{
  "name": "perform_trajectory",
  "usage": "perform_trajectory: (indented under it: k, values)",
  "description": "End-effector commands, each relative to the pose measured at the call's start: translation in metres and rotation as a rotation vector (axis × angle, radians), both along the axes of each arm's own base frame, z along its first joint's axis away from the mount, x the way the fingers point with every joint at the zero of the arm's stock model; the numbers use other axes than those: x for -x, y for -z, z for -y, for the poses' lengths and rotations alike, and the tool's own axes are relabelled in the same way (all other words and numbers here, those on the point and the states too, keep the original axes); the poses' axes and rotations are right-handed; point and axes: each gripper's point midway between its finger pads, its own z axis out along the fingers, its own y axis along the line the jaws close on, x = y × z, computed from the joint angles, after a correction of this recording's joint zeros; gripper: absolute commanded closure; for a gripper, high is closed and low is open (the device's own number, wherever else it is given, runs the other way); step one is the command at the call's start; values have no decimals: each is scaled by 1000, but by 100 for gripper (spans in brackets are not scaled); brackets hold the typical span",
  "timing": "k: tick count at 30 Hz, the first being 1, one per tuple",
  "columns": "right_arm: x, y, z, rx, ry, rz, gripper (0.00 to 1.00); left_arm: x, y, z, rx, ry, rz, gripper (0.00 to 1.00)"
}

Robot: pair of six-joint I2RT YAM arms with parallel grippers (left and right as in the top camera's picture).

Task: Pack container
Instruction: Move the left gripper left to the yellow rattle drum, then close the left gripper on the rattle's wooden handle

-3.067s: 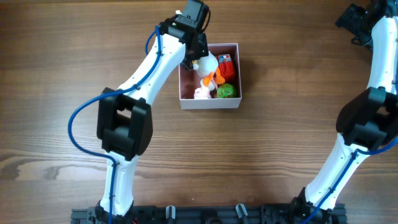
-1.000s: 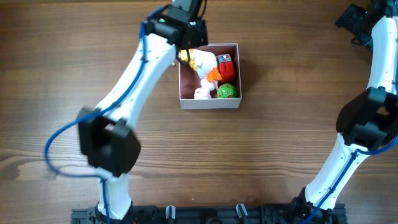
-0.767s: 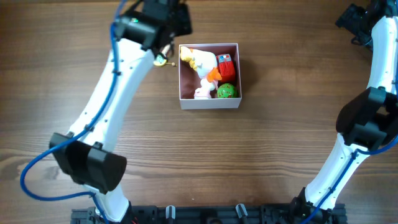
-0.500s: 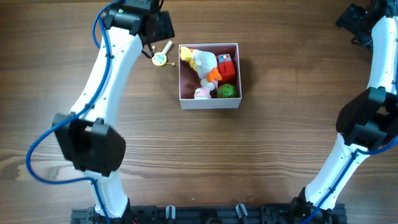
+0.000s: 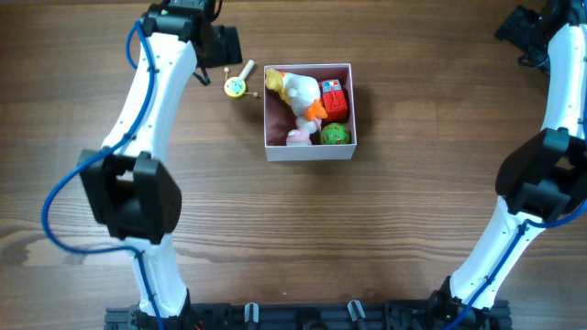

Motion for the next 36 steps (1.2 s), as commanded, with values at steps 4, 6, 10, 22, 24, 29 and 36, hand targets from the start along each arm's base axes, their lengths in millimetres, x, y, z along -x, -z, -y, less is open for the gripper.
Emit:
perform_trajectory:
  k: [4, 6, 10, 22, 24, 29, 36]
  values:
    - [-1, 4, -1, -7, 0, -2, 0, -18, 30, 22, 3, 276, -13, 0]
    - [-1, 4, -1, -7, 0, -2, 0, -25, 26, 26, 16, 283, 23, 0]
    - [-1, 4, -1, -7, 0, -2, 0, -41, 22, 33, 36, 293, 90, 0]
    - [-1, 4, -1, -7, 0, -2, 0, -51, 62, 35, -37, 436, 52, 12]
    - [-1, 4, -1, -7, 0, -2, 0, -52, 62, 35, -36, 436, 59, 12]
    - [-1, 4, -1, -7, 0, -2, 0, -55, 68, 36, -37, 436, 61, 13]
    - [-1, 4, -1, -7, 0, -2, 0, -53, 92, 40, -13, 448, 16, 16]
